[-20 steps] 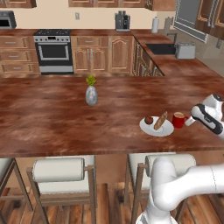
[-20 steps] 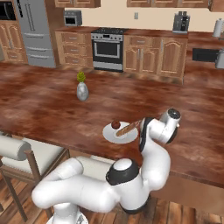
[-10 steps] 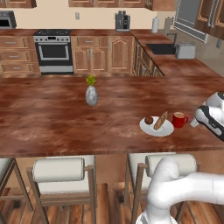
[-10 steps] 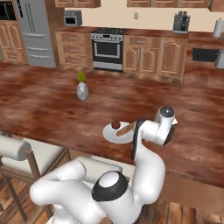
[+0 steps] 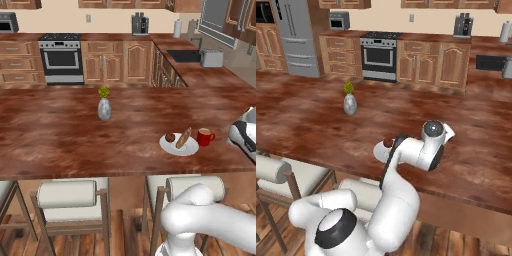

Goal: Pick up the brewed coffee from the coffee machine and place it next to the breakfast plate on the dining counter.

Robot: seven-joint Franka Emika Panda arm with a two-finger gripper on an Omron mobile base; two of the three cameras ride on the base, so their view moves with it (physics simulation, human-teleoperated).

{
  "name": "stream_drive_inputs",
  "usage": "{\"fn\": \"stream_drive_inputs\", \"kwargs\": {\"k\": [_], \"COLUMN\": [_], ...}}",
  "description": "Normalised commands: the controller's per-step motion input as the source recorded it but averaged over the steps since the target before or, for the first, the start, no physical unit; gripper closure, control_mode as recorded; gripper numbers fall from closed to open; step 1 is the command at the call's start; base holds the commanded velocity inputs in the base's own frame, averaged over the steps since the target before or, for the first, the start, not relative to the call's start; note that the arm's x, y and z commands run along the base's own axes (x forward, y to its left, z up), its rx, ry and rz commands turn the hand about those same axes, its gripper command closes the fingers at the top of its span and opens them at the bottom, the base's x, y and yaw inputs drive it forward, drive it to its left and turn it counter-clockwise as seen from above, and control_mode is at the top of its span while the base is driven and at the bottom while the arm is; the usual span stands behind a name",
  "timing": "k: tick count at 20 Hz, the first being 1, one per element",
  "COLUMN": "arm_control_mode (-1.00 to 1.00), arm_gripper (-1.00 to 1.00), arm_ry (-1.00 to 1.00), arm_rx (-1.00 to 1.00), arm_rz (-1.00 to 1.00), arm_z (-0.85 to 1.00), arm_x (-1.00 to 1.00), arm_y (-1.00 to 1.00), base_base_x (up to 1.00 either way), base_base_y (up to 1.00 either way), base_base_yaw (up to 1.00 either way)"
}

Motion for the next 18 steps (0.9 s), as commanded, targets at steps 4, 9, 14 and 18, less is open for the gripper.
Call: {"fn": "stream_drive_inputs", "kwargs": {"k": [4,9,14,18], "arm_control_mode": [-1.0,-1.0,-1.0,-1.0], "arm_gripper": [-1.0,-1.0,-1.0,-1.0], "arm_ry": [-0.02,0.0,0.0,-0.01], "arm_rx": [-0.09,-0.1,-0.05,0.0], "arm_rz": [0.0,0.0,0.01,0.0], "arm_z": [0.96,0.61,0.15,0.0], "arm_x": [-0.1,0.0,-0.05,-0.08], "arm_y": [0.38,0.45,0.24,-0.01], "base_base_x": [0.0,0.0,0.0,0.0], "base_base_y": [0.0,0.0,0.0,0.0], "base_base_yaw": [0.0,0.0,0.0,0.0]}}
